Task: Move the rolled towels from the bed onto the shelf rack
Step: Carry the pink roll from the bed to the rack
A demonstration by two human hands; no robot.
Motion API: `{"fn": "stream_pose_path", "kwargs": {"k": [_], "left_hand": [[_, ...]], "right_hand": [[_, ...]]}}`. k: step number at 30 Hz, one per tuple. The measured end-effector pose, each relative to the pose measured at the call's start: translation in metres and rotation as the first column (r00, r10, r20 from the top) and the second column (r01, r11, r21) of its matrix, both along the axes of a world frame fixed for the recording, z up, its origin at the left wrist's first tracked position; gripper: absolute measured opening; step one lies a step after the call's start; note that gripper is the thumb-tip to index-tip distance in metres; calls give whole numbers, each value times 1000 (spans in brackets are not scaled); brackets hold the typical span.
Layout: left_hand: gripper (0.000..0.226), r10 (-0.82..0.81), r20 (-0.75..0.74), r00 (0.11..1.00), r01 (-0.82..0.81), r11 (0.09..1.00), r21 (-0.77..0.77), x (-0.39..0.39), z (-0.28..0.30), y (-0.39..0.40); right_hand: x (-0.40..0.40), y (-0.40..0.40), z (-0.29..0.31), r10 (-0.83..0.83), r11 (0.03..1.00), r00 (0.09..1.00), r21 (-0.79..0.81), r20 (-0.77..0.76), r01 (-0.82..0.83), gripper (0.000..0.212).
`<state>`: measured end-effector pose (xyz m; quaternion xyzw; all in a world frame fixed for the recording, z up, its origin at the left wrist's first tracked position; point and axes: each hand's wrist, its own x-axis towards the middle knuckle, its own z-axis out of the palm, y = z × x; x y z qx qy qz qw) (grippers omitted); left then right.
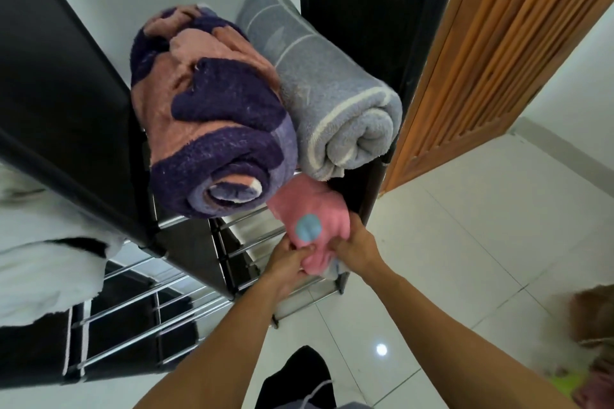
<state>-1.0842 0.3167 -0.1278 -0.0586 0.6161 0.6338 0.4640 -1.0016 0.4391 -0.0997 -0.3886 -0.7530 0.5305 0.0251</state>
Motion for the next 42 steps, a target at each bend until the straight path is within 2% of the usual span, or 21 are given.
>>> {"fn": "stream_pose_path", "kwargs": {"k": [4,8,11,14,17,19,23,26,30,33,34,36,39,42], "left_hand": [[47,-211,-109,971,185,959,-215,-20,15,6],[60,-493,-186,850,391,827,-404,-4,17,-4],[48,-503,-245,829,347,805,-481,22,5,-19],[48,-565,-131,815,420,731,-538,63,5,-32],[46,-731,19,682,609,553,-568,115,19,-38],[45,-793,1,610,642,492,-588,147,25,-36],[34,-863,-94,497,656,445,-610,213,43,-20],[27,-928,-142,346,702,356,-617,268,60,4],[22,-976,-214,47,781,170,-600,360,89,45],[17,-941,-290,-176,820,23,-572,438,108,64],[13,-918,-314,-242,830,-28,-558,466,113,65],[7,-873,-355,-334,847,-113,-519,516,121,62],[5,-811,-385,-441,855,-249,-455,591,123,39],[8,-791,-324,-519,835,-388,-391,661,114,-5]], "right_hand": [[-10,2,9,-82,996,994,-22,77,84,54],[29,3,17,-67,993,984,-89,162,83,58],[74,3,14,-87,981,964,-148,250,127,65],[121,-2,8,-81,975,948,-175,307,140,61],[171,-12,6,-70,961,945,-232,321,150,53],[210,-17,6,-96,951,945,-253,313,180,49],[303,-18,13,-191,927,936,-259,294,270,34],[386,-18,33,-389,854,887,-262,250,449,24],[501,-37,59,-693,662,707,-262,141,702,17],[577,-80,73,-868,467,494,-249,55,848,1],[601,-100,75,-914,385,405,-247,32,889,5],[639,-143,79,-970,229,243,-260,20,938,6],[694,-222,75,-997,34,53,-290,58,957,7],[745,-295,77,-984,-174,-155,-302,87,937,5]]}}
